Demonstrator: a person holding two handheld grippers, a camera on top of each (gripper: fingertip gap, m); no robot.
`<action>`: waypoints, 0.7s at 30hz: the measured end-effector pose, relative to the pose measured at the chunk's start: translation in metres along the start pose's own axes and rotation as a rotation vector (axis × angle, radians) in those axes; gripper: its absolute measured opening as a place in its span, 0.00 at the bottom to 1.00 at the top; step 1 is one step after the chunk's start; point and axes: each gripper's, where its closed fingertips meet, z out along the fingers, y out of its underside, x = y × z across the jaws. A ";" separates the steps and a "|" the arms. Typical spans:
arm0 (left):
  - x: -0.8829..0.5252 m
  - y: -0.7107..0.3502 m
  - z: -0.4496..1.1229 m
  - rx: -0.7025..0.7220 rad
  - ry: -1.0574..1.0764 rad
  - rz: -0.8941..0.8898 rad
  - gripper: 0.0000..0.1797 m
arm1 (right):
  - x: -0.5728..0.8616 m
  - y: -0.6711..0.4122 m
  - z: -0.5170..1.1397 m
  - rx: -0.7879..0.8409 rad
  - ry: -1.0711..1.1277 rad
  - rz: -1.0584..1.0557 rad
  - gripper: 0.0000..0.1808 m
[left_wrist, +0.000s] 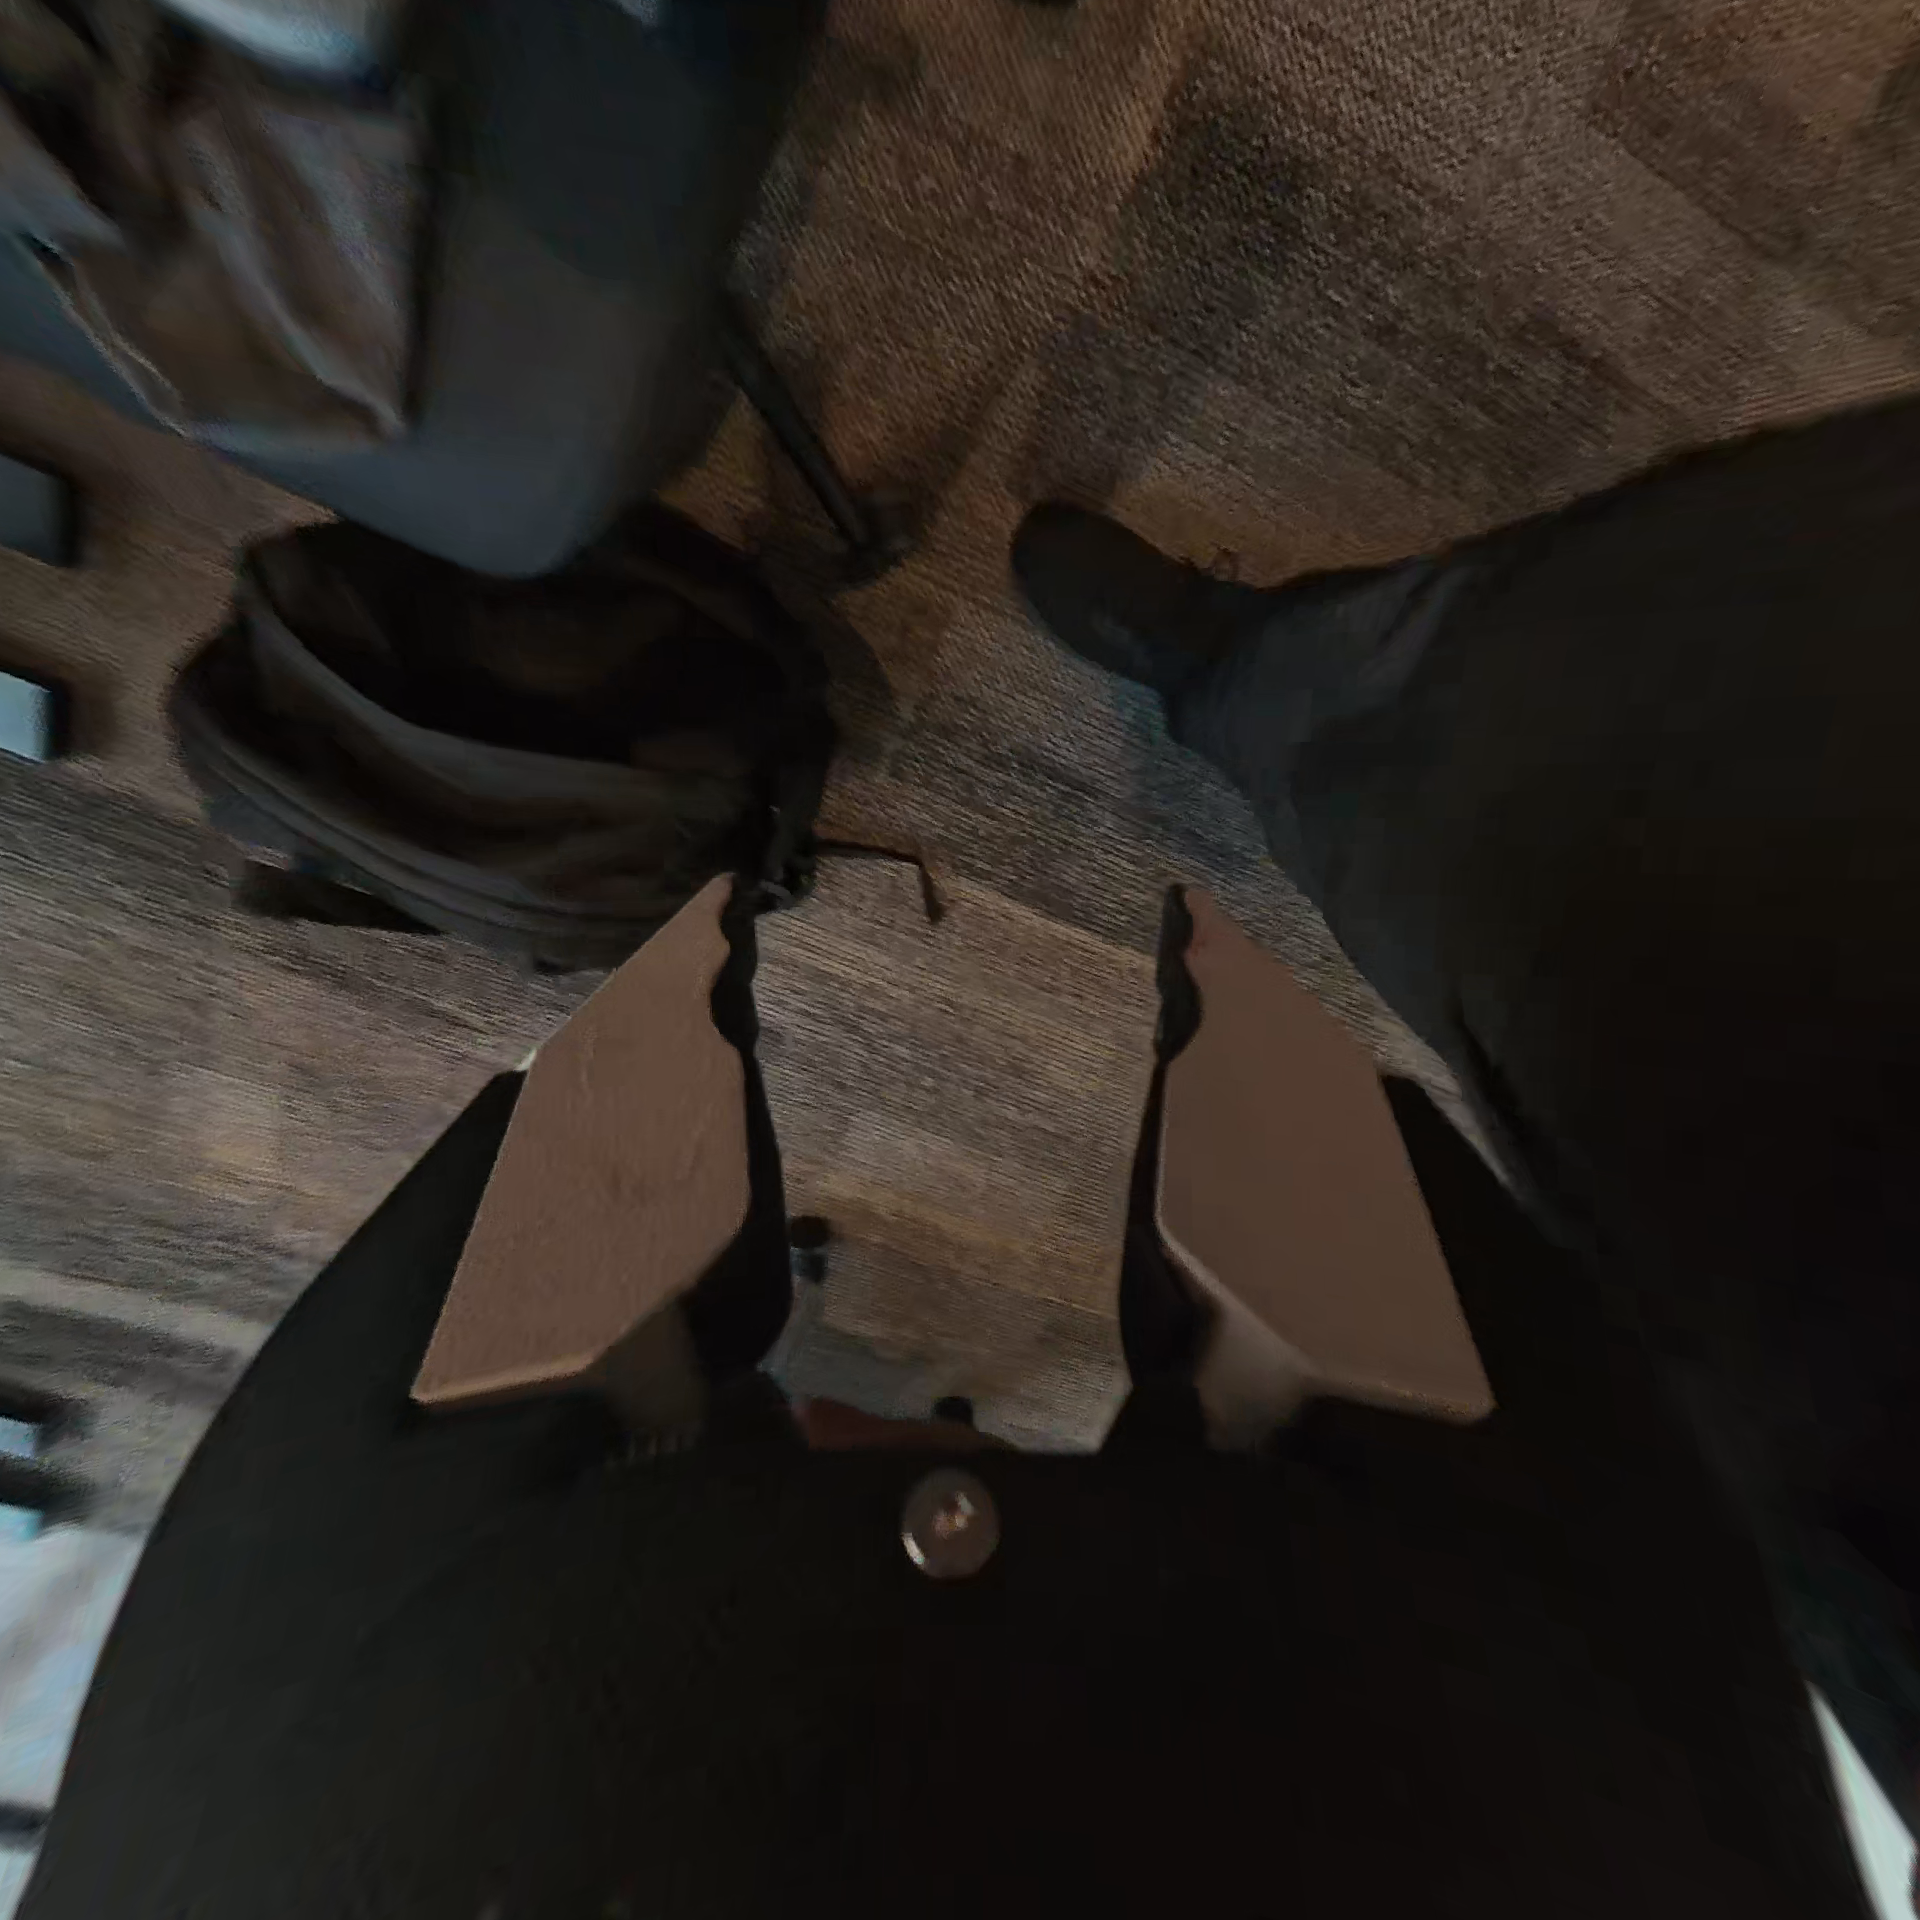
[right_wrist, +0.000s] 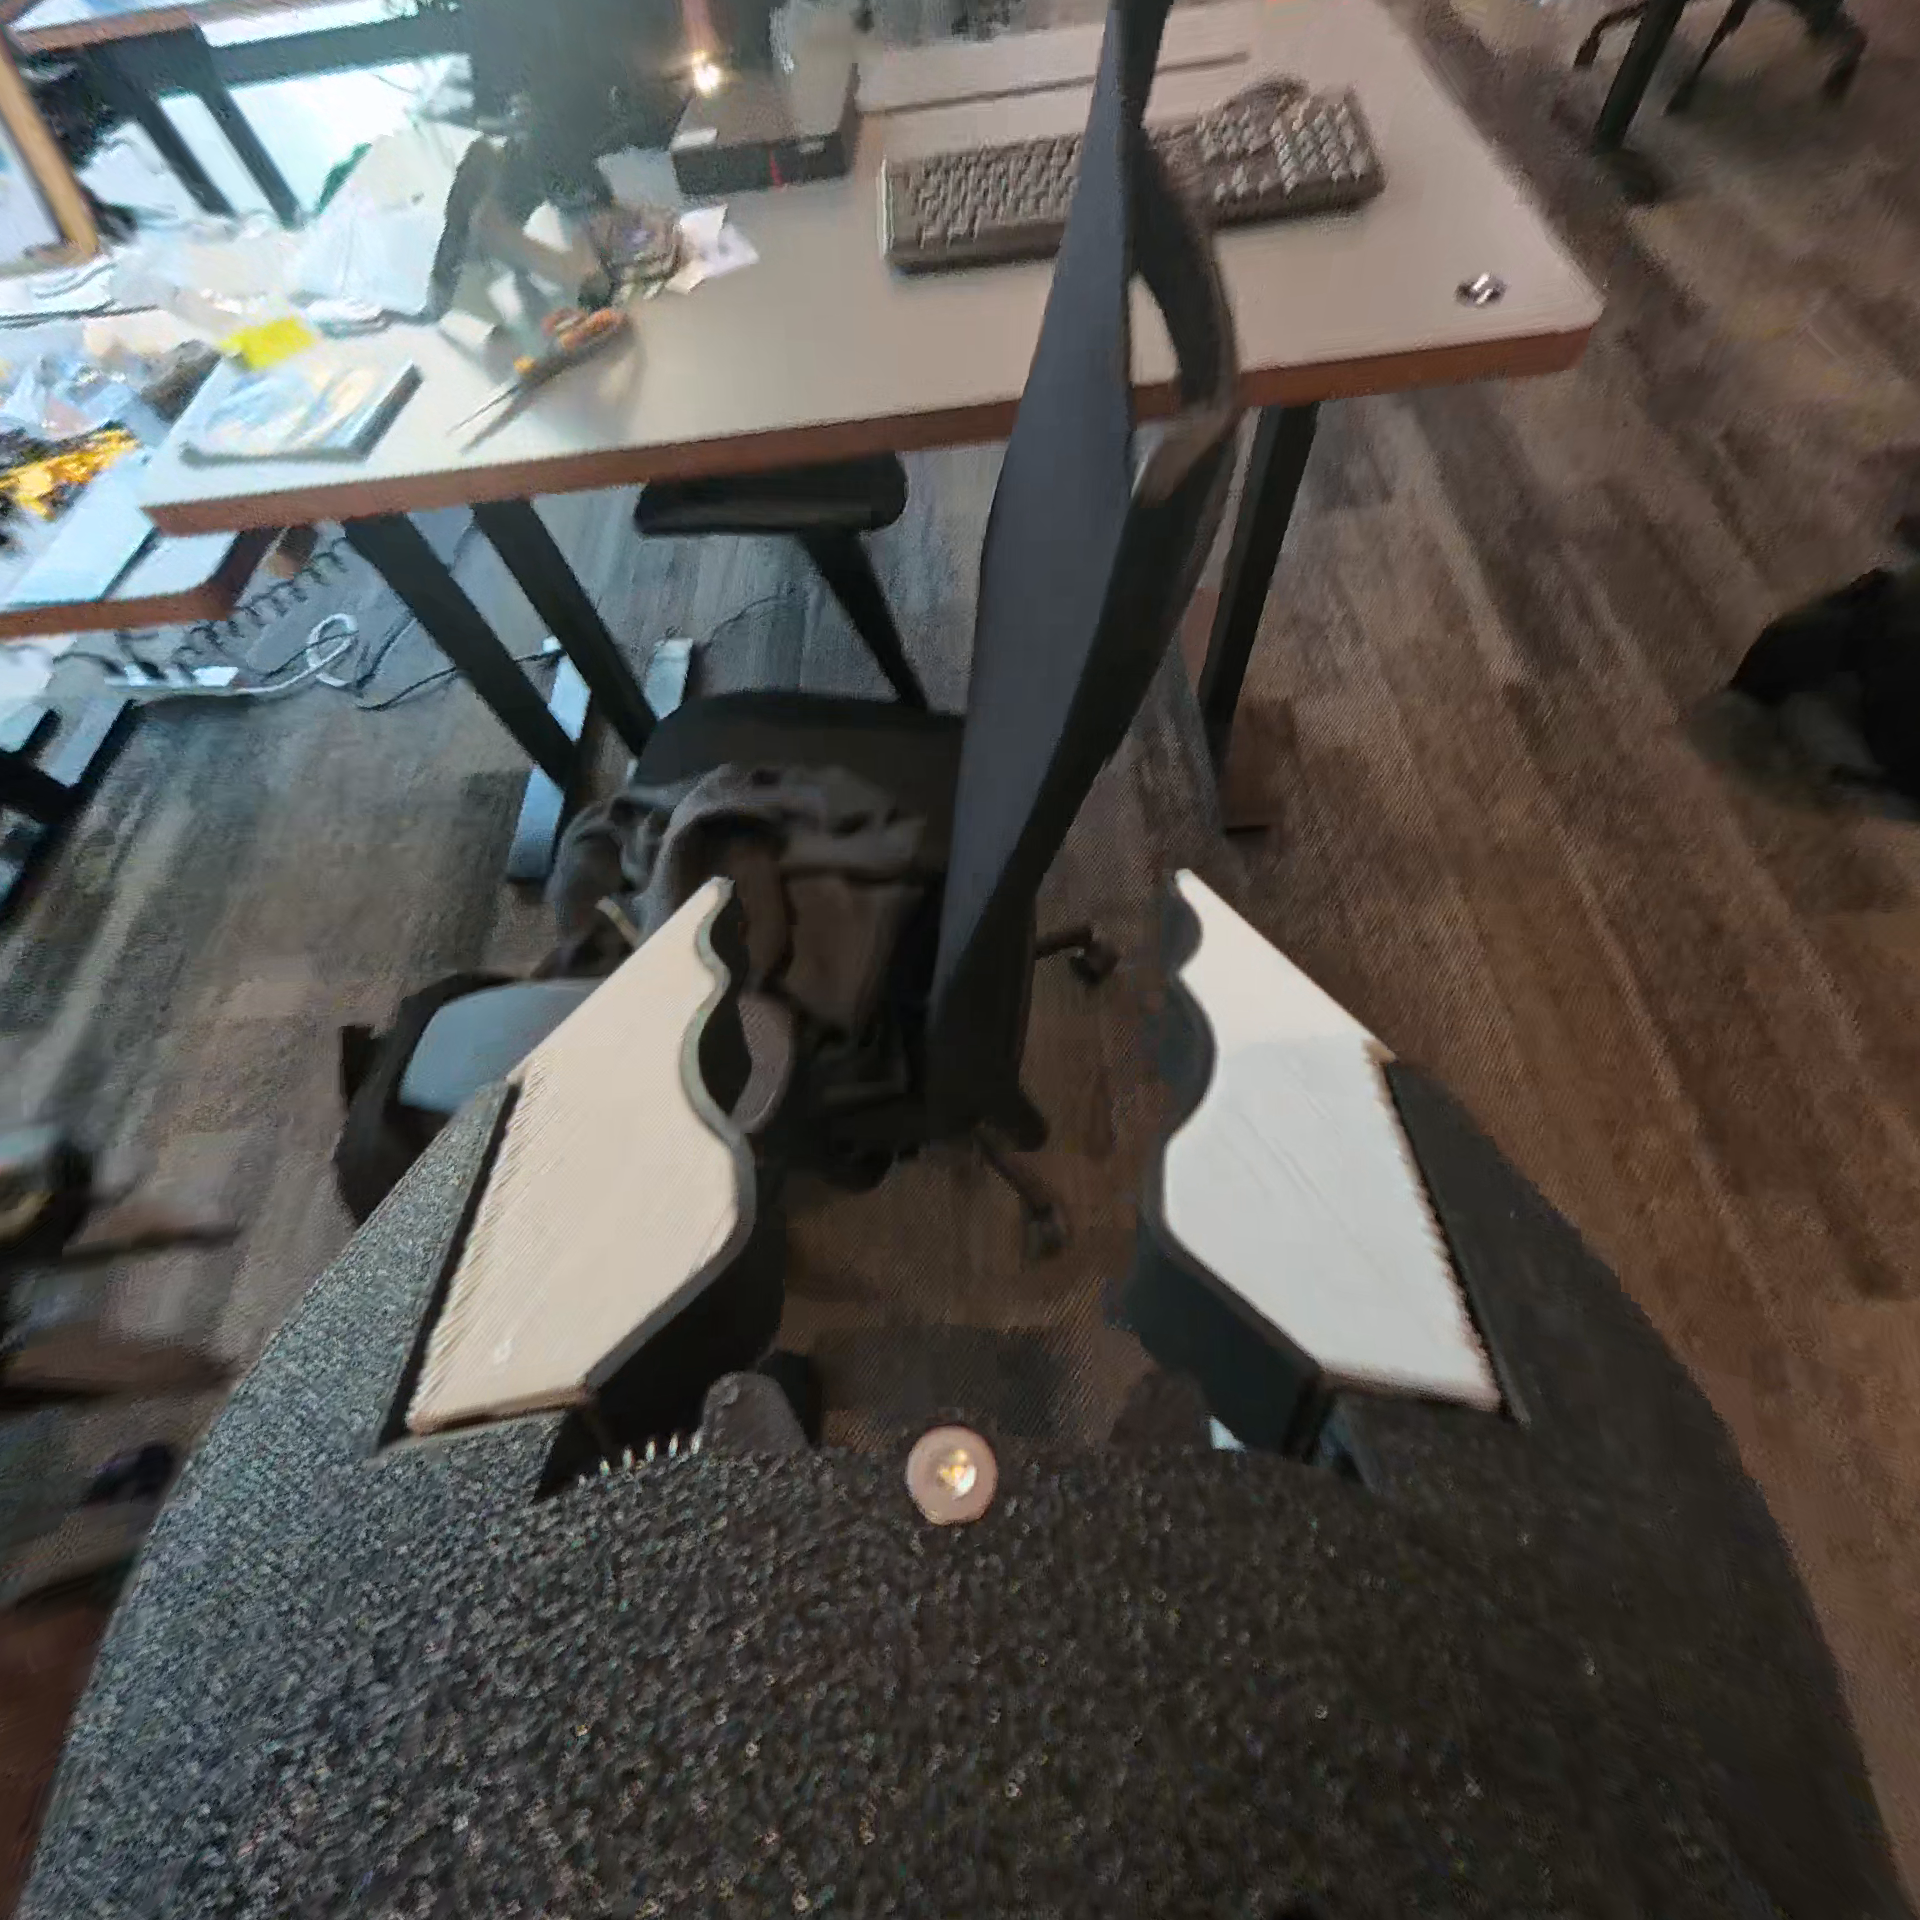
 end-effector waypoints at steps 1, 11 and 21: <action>0.005 0.008 0.005 -0.006 0.025 -0.018 0.42 | 0.010 -0.015 0.016 0.002 0.026 -0.008 0.42; 0.000 -0.040 0.015 0.158 0.079 -0.108 0.46 | 0.044 -0.053 0.135 -0.187 -0.035 -0.224 0.36; 0.040 -0.057 0.002 0.196 0.055 -0.306 0.42 | 0.051 -0.035 0.148 -0.328 -0.119 -0.405 0.24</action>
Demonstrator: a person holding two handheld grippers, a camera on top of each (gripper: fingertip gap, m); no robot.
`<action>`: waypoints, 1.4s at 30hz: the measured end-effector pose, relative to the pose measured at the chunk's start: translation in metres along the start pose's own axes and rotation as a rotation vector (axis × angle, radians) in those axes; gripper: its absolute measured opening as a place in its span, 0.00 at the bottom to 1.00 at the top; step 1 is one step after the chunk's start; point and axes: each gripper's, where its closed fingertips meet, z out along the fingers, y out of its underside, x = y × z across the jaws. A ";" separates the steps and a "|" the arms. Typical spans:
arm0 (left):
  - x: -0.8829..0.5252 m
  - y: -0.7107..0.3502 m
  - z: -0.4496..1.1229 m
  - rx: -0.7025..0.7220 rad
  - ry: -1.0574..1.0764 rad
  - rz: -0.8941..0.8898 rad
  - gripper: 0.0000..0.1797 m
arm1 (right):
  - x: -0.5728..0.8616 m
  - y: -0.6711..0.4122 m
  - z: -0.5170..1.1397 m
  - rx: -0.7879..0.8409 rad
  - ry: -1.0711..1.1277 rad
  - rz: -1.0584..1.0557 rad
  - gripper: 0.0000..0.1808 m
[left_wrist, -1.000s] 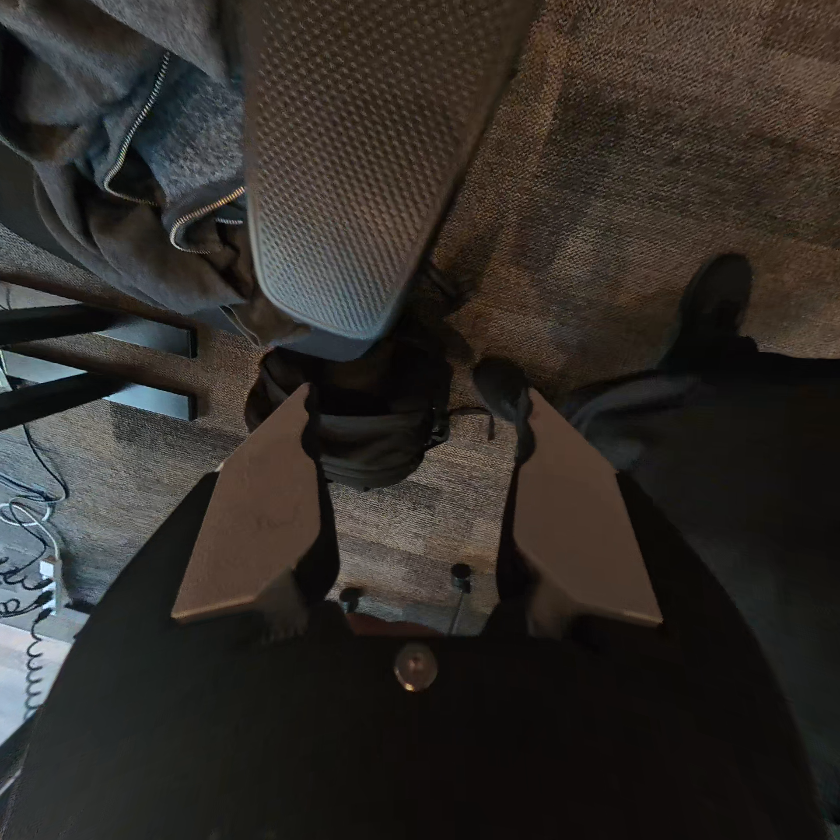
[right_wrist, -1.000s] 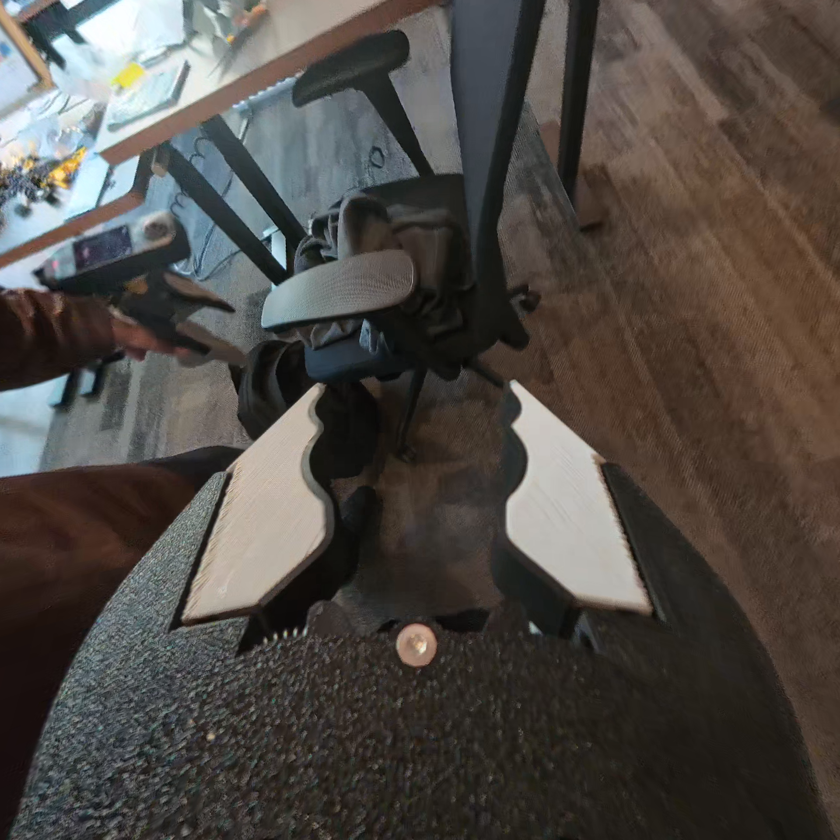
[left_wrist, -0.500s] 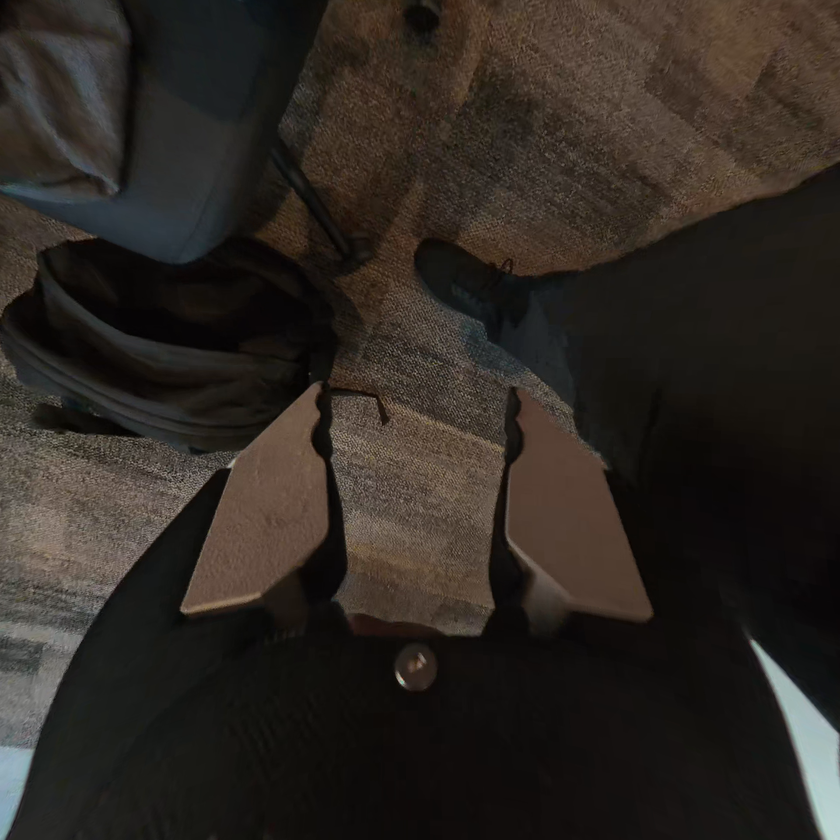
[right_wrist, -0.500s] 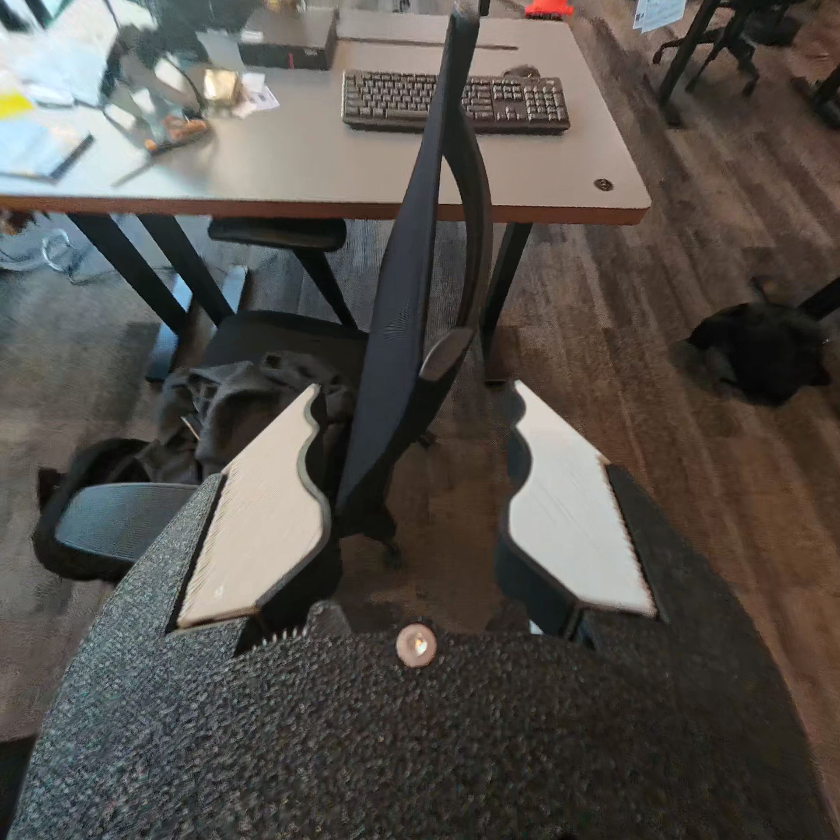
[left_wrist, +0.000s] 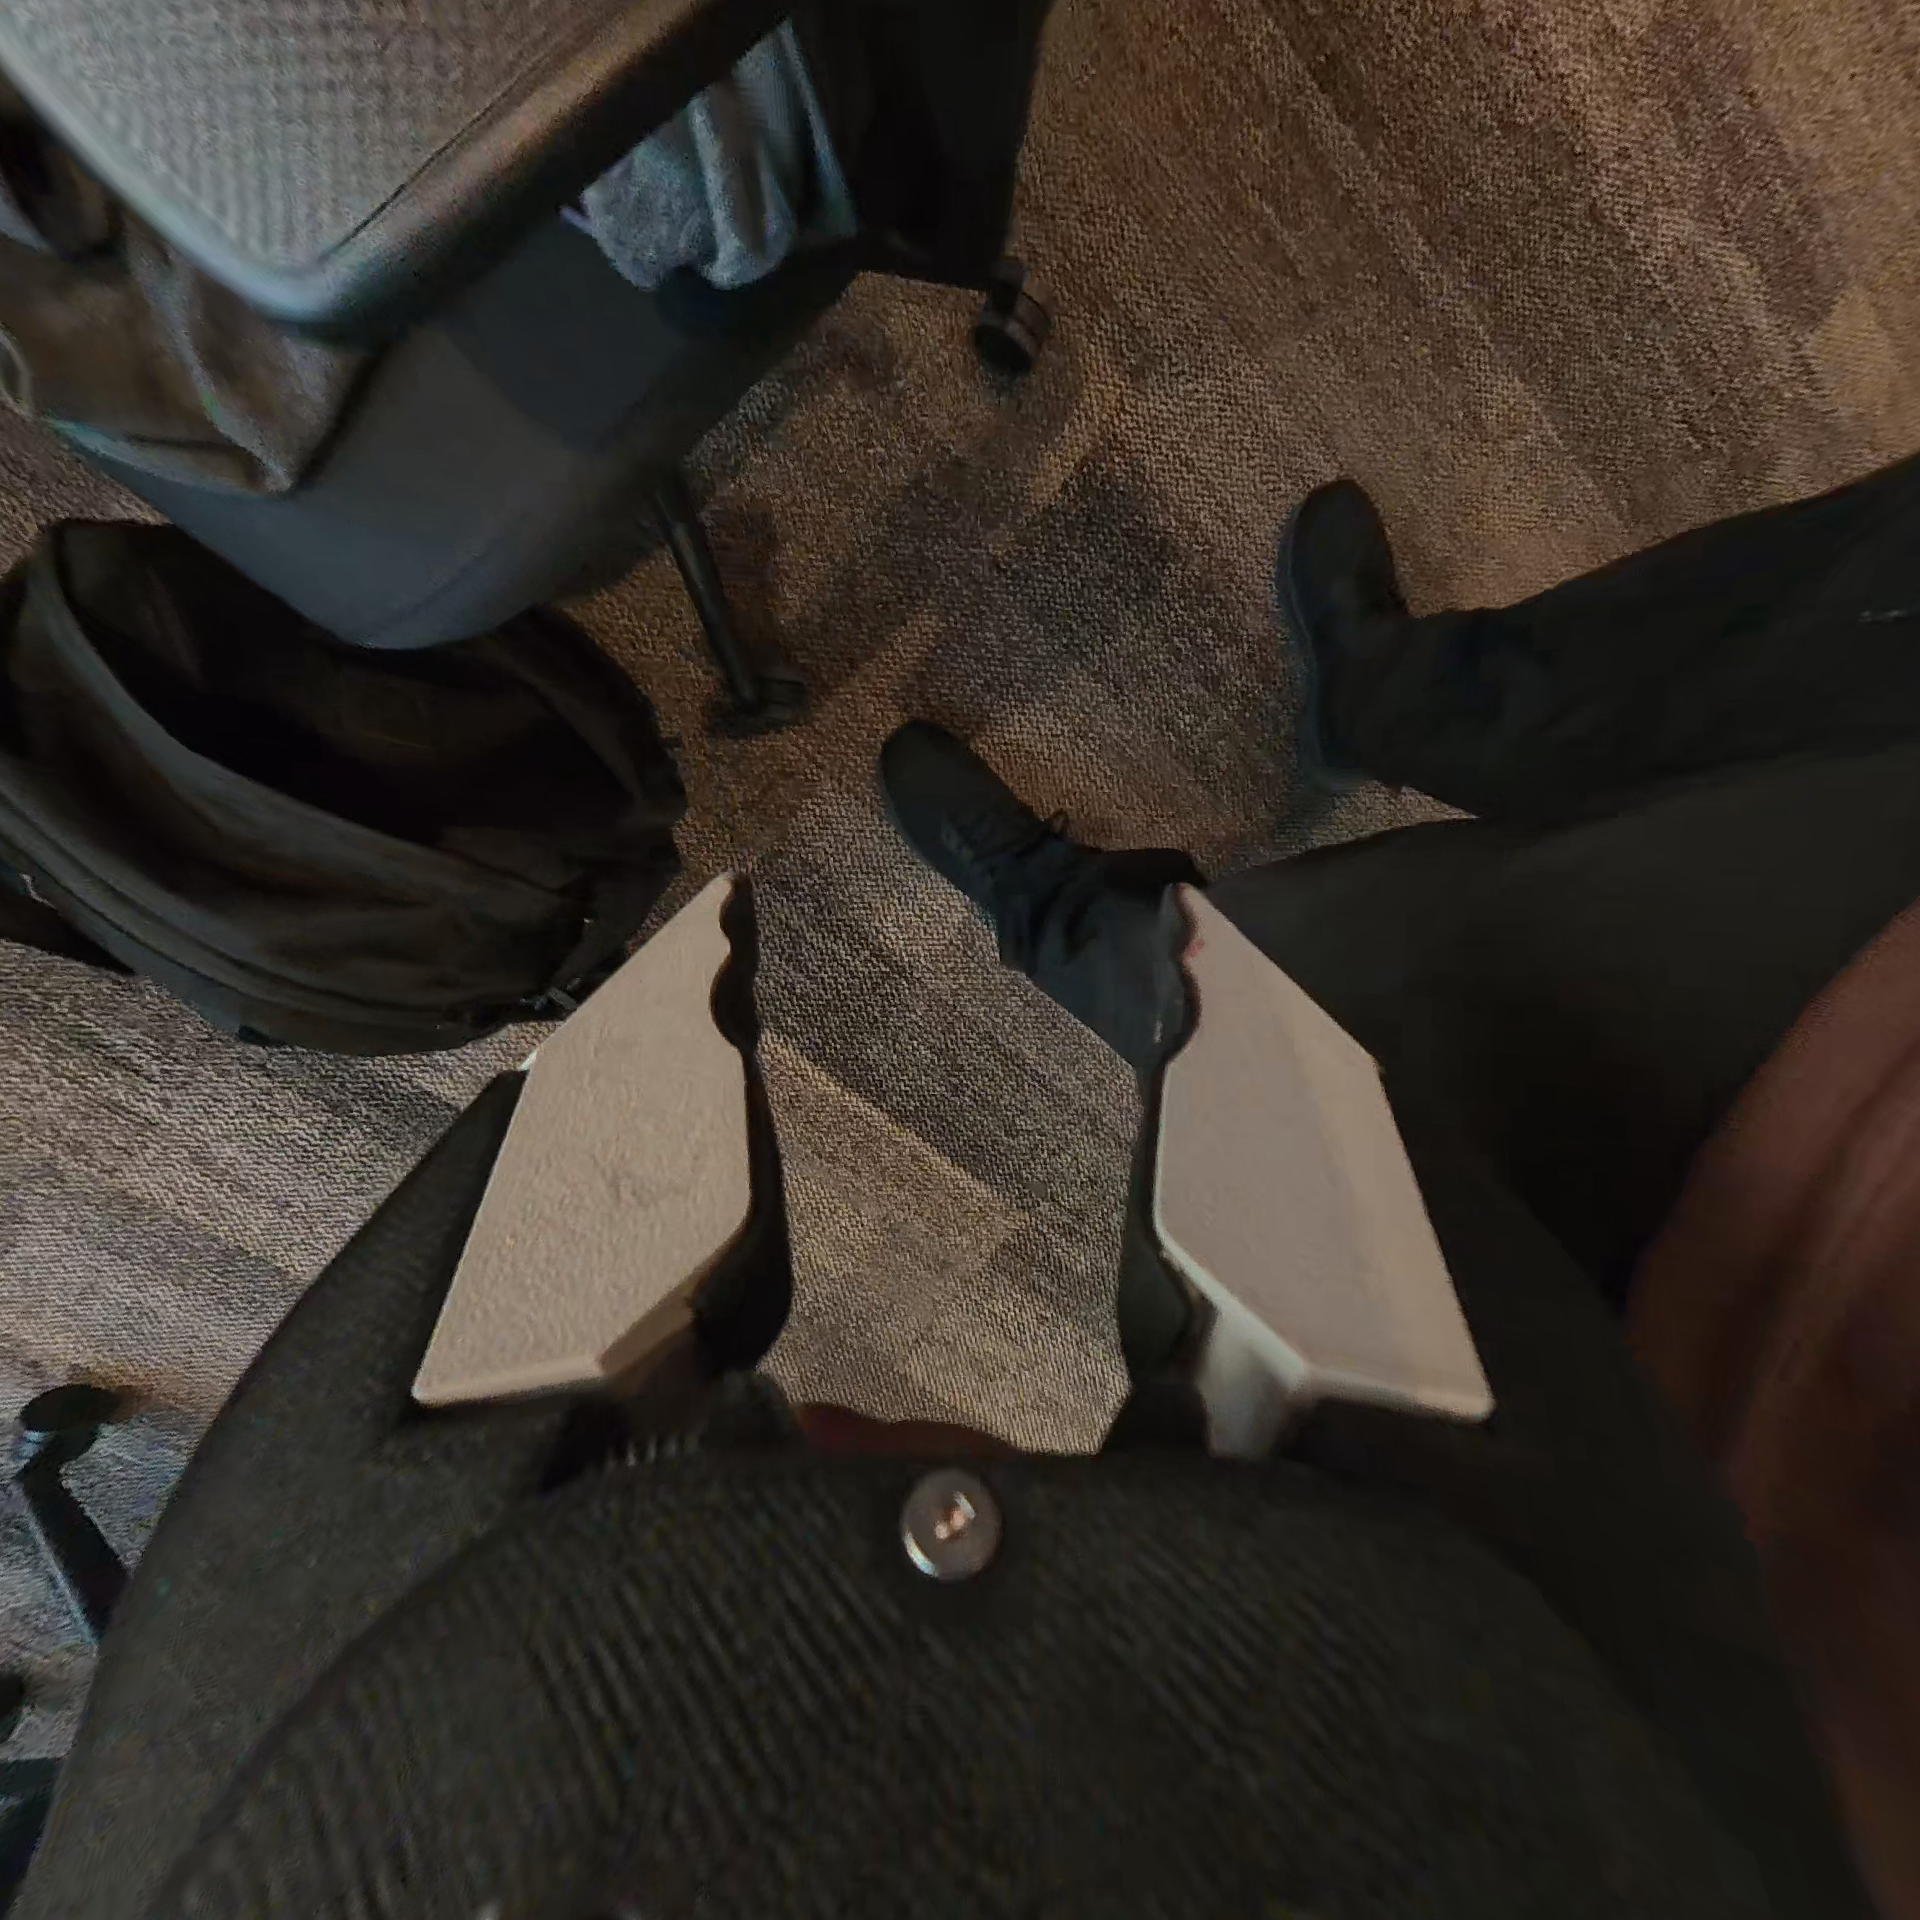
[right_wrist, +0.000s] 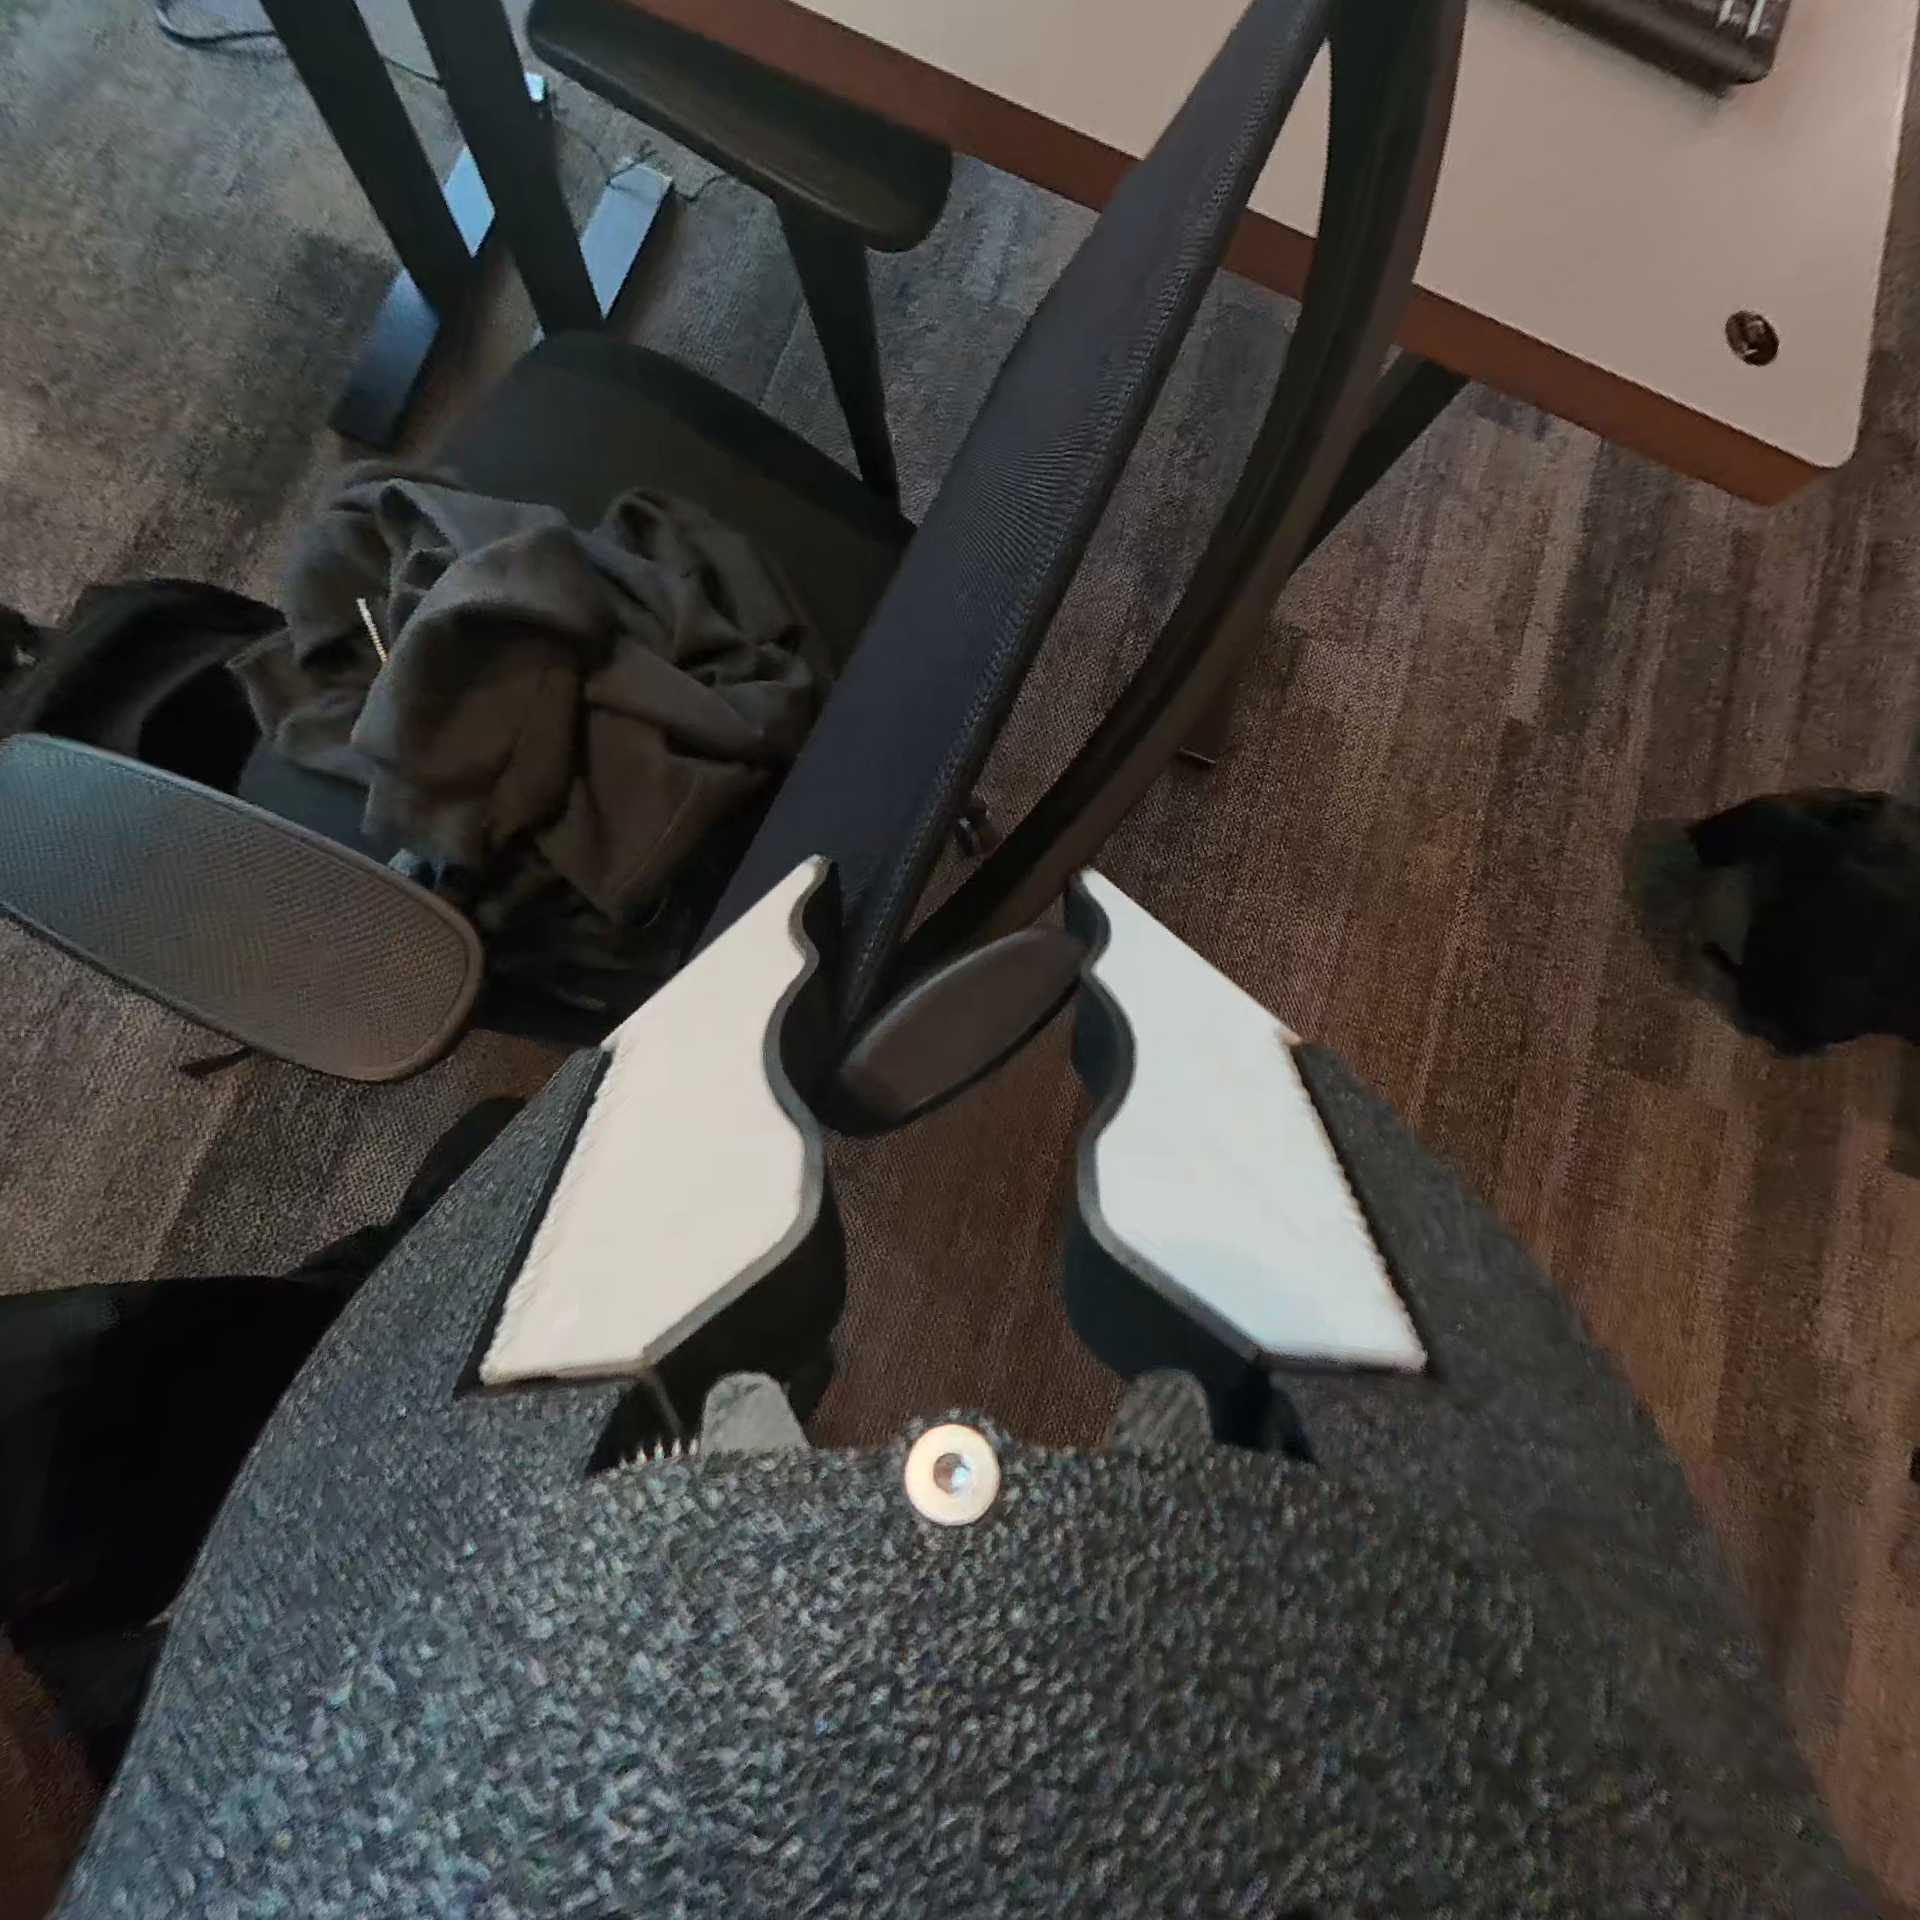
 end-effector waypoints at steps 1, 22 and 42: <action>0.007 -0.008 -0.003 0.011 -0.018 0.005 0.43 | -0.004 0.001 -0.002 0.005 -0.004 -0.008 0.24; 0.147 -0.272 -0.180 0.585 -0.407 0.212 0.52 | -0.062 0.034 -0.063 0.310 -0.464 -0.737 0.37; 0.033 -0.212 -0.124 -0.004 -0.405 0.606 0.19 | -0.155 0.072 0.029 -0.195 -0.195 -1.358 0.10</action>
